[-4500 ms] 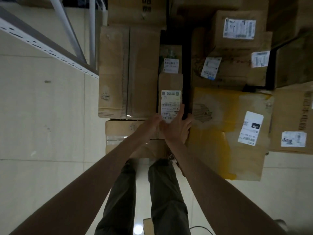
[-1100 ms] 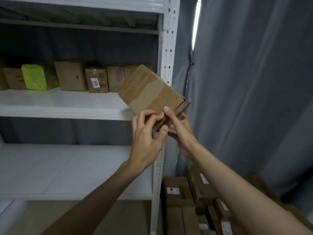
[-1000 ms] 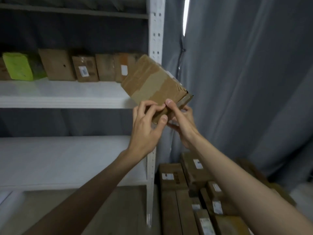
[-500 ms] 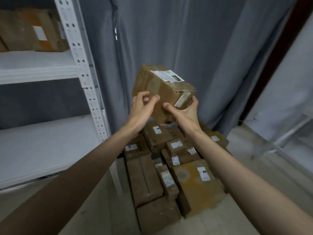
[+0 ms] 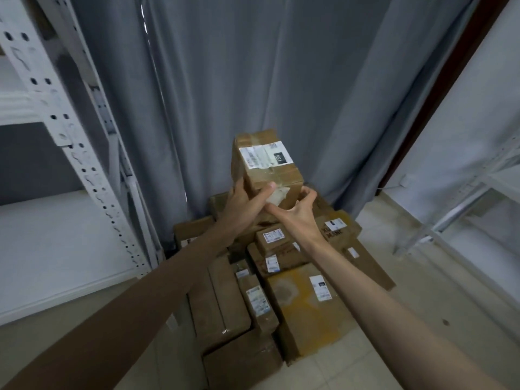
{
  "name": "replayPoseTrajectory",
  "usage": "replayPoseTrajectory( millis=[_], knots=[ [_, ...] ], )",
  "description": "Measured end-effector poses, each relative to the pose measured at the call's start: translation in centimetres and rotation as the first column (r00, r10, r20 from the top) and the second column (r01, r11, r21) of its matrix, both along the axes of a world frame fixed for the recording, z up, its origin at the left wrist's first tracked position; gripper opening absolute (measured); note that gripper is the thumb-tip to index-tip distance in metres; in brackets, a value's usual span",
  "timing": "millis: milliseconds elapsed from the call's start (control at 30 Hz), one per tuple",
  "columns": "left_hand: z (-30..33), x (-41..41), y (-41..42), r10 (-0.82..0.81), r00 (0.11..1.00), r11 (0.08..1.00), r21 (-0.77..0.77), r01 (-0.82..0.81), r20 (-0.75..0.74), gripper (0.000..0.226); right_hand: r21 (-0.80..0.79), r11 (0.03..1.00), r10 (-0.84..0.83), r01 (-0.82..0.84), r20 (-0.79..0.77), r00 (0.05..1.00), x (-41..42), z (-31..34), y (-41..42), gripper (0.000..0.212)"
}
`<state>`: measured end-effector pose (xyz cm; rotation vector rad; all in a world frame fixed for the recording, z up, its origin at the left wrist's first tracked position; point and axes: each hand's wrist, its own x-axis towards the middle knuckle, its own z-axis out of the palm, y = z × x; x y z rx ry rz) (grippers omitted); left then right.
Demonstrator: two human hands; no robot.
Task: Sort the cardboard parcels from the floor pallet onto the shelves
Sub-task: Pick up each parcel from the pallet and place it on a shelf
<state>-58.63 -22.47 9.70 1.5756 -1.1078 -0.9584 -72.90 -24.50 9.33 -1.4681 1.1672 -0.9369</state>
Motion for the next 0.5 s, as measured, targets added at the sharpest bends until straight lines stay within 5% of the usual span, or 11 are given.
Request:
replayPoseTrajectory(
  millis=[233, 500],
  knots=[
    [-6.8, 2.3, -5.7, -0.001, 0.991, 1.0, 0.002, 0.001, -0.132, 0.021, 0.183, 0.983, 0.004, -0.007, 0.014, 1.0, 1.7, -5.1, -5.2, 0.055],
    [-11.7, 2.4, -10.1, 0.007, 0.991, 0.995, 0.095, 0.006, -0.133, 0.027, 0.389, 0.921, -0.061, 0.03, 0.069, 0.996, 1.8, -10.7, -11.6, 0.046]
  ],
)
